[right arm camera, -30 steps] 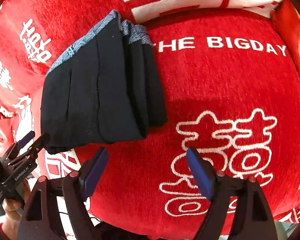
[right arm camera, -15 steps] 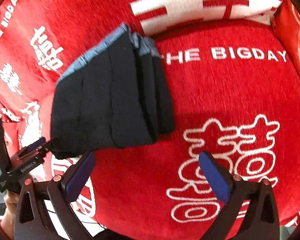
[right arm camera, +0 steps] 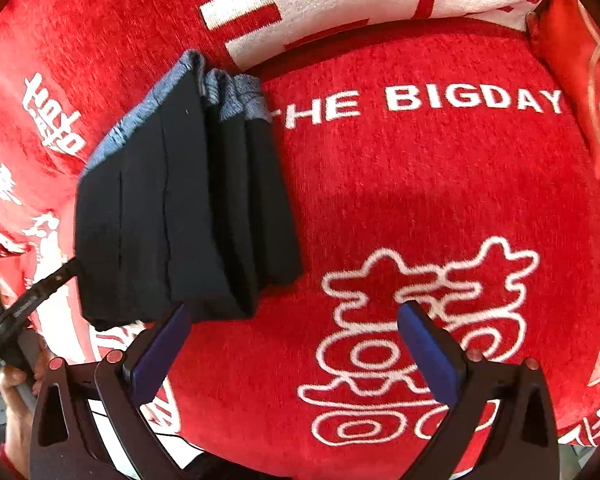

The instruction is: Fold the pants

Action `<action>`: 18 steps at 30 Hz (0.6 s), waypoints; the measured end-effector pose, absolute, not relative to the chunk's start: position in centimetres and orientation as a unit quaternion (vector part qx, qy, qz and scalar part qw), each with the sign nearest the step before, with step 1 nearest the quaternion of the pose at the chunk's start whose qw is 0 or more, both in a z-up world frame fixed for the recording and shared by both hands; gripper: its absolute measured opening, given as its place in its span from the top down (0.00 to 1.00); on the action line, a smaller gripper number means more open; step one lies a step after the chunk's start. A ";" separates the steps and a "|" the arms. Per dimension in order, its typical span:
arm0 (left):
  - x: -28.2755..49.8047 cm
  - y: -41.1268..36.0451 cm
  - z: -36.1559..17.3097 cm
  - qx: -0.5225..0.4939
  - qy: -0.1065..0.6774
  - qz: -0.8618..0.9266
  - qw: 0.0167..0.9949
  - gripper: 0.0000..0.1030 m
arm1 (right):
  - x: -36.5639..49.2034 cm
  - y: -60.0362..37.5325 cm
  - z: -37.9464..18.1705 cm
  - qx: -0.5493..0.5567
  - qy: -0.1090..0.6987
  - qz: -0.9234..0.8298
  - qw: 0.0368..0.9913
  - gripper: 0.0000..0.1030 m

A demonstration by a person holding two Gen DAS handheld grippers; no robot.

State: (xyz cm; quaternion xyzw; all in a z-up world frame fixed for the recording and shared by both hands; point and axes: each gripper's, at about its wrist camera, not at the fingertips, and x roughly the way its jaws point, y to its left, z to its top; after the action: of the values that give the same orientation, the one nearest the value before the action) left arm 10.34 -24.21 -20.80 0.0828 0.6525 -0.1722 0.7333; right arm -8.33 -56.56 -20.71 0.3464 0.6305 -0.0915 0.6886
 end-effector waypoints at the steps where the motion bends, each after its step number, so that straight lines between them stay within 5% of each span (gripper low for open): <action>1: 10.5 -24.3 -20.9 0.085 0.652 -0.175 0.733 0.21 | -8.1 -56.8 -20.5 0.358 0.621 -0.082 0.693 0.00; 12: 14.5 -25.2 -24.3 0.044 0.685 -0.267 0.677 0.21 | -2.8 -58.8 -24.5 0.369 0.605 0.045 0.704 0.00; 15: 15.1 -25.2 -25.1 0.049 0.680 -0.280 0.675 0.06 | -1.8 -58.9 -26.1 0.380 0.599 0.082 0.700 0.00; 18: 15.9 -25.1 -26.7 0.017 0.690 -0.298 0.660 0.05 | -0.9 -58.4 -27.3 0.399 0.585 0.120 0.696 0.00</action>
State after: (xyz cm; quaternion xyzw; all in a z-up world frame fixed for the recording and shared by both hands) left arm 15.85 -25.06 -26.70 0.0170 0.6898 -0.2980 0.6596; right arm -0.87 -58.44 -27.27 0.3989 0.5854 0.1197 0.6956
